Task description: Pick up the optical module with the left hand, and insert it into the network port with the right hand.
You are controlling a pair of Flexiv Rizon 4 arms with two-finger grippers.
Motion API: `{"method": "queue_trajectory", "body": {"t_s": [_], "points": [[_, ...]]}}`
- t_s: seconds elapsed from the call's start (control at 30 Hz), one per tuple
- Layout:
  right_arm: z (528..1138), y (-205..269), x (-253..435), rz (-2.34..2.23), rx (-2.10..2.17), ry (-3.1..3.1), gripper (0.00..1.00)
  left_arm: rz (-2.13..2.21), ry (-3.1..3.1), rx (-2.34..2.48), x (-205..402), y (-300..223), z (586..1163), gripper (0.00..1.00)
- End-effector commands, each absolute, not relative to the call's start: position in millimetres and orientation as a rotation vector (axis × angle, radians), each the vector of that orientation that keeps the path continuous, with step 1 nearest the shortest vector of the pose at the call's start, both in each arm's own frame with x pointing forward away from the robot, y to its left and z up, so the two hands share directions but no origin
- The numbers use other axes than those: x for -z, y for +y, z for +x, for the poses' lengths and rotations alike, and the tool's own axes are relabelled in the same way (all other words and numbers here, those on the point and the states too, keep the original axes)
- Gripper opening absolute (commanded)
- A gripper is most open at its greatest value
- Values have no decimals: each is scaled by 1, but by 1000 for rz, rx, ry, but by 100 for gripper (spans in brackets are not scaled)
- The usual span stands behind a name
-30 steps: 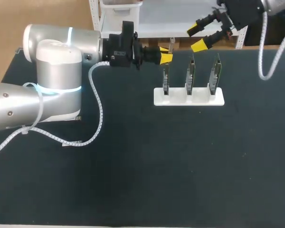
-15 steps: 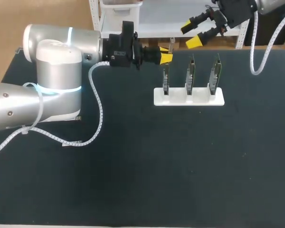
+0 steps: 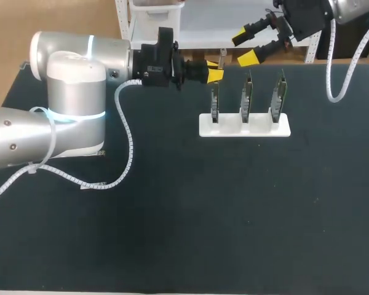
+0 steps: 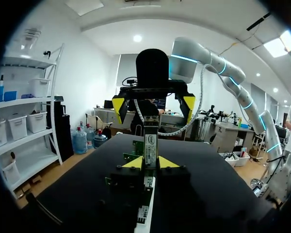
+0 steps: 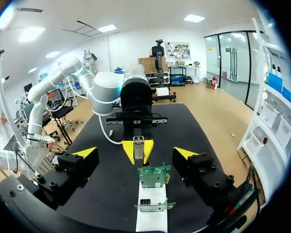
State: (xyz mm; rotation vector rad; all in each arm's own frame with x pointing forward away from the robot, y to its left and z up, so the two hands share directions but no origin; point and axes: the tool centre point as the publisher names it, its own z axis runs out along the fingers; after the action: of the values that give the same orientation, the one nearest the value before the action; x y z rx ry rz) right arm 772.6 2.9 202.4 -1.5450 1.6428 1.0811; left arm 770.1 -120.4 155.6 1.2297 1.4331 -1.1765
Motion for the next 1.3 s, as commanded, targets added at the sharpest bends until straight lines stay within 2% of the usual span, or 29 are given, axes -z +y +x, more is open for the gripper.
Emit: {"method": "queue_trajectory", "body": {"t_s": [0.03, 1.3], "points": [[768, 8, -203, -1472, -961, 1668, 100, 1230, 1432, 1176, -155, -121, 771, 0], [767, 32, -202, -1533, -1021, 1638, 100, 1230, 1432, 1176, -155, -121, 771, 0]]}}
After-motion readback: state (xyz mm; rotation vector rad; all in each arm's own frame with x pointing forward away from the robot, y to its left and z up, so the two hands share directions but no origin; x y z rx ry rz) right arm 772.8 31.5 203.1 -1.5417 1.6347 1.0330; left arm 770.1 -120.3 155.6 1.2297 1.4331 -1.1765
